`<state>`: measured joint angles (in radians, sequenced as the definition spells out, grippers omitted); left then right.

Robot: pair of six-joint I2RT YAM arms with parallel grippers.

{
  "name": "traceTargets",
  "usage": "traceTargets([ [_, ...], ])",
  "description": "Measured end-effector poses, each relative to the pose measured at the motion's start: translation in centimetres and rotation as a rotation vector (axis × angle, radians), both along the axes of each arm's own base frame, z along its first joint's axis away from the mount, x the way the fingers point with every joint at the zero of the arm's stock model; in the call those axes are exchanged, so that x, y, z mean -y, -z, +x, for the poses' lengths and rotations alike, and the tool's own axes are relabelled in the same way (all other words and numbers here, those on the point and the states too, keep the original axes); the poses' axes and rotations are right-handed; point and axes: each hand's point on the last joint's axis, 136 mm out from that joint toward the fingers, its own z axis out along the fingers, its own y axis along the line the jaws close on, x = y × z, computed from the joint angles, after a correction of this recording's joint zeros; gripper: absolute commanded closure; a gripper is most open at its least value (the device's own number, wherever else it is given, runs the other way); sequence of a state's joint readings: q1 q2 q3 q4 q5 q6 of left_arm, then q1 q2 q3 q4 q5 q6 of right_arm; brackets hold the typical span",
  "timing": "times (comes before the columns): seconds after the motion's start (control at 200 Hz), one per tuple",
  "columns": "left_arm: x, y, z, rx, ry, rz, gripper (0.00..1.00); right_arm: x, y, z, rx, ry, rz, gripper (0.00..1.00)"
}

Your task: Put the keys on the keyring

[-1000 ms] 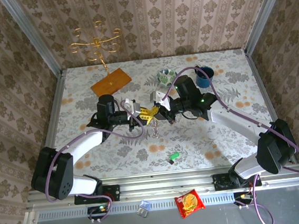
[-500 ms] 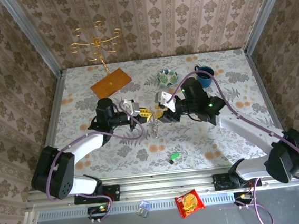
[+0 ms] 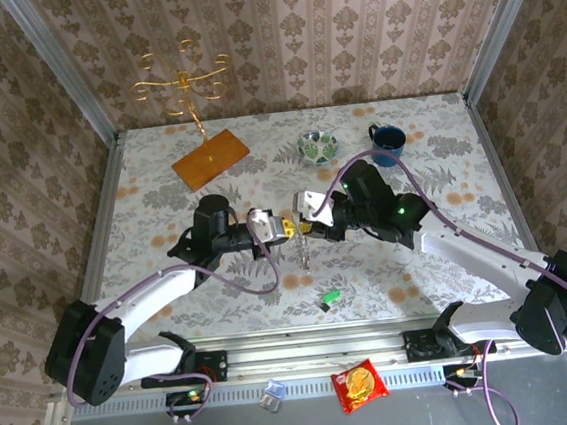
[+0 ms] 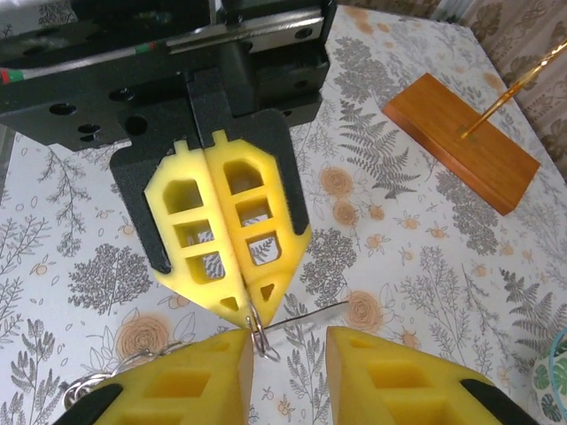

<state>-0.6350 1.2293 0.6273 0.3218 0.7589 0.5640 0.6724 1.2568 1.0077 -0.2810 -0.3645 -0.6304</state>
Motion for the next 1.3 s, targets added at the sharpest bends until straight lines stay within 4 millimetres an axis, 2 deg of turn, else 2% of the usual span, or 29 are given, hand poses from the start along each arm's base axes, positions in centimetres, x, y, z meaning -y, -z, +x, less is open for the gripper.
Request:
traceTargets([
  [0.315,0.2,-0.2,0.1,0.060,-0.015,0.014,1.00,0.3,2.3,-0.9,0.000,-0.035,-0.059,0.73],
  [0.745,0.1,0.4,-0.8,0.051,0.006,0.044,1.00,0.0,2.1,-0.9,0.047,-0.039,-0.069,0.74],
  [1.05,0.0,0.7,-0.9,0.039,0.008,0.053,1.00,-0.3,2.0,-1.3,0.055,-0.058,-0.066,0.84],
  [1.19,0.0,0.7,-1.0,0.036,0.012,0.053,1.00,-0.4,2.1,-1.3,0.054,-0.061,-0.066,0.84],
  [1.3,0.0,0.8,-1.1,0.030,0.018,0.055,1.00,-0.4,2.1,-1.3,0.054,-0.064,-0.069,0.80],
])
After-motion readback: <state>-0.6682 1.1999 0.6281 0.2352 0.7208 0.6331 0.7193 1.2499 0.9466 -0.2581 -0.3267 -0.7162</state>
